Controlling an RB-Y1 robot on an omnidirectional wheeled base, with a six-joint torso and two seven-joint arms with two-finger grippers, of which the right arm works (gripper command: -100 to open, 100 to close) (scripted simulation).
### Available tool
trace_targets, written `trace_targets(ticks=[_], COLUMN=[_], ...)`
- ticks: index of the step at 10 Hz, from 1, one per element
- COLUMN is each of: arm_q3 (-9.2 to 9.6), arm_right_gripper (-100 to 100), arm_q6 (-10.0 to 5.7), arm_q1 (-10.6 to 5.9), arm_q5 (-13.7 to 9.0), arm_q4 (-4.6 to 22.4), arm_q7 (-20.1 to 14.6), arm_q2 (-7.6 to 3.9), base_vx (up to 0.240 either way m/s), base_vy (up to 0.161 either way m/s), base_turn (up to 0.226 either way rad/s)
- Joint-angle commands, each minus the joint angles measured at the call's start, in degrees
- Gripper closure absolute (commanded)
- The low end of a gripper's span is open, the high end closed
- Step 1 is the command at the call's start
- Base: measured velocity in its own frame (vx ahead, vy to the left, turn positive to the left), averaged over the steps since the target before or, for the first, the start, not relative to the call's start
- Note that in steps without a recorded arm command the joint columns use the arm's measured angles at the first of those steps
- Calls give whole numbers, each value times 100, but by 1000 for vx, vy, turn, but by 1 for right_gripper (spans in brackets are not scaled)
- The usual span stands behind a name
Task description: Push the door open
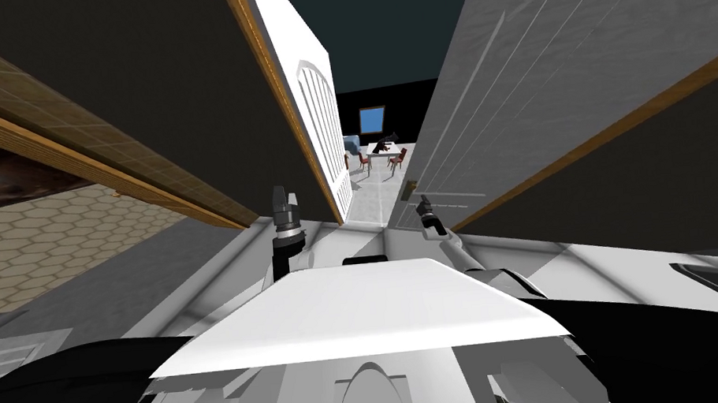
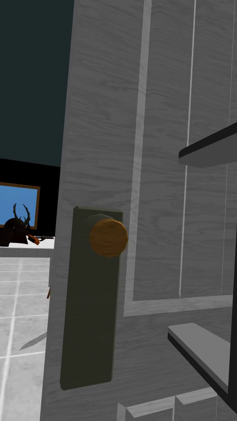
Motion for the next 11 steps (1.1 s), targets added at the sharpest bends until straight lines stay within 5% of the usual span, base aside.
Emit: trace_targets(ticks=[1, 11], arm_q3=[10, -108], arm_right_gripper=[-100, -100], arm_q6=[-26, 4], arm_q1=[-91, -242], arm_q5=[-71, -87], arm_q4=[240, 486], arm_q7=[-74, -24], arm_q2=[-81, -54], base_vx=[107, 146], base_vy=[-20, -47], base_turn=[35, 30])
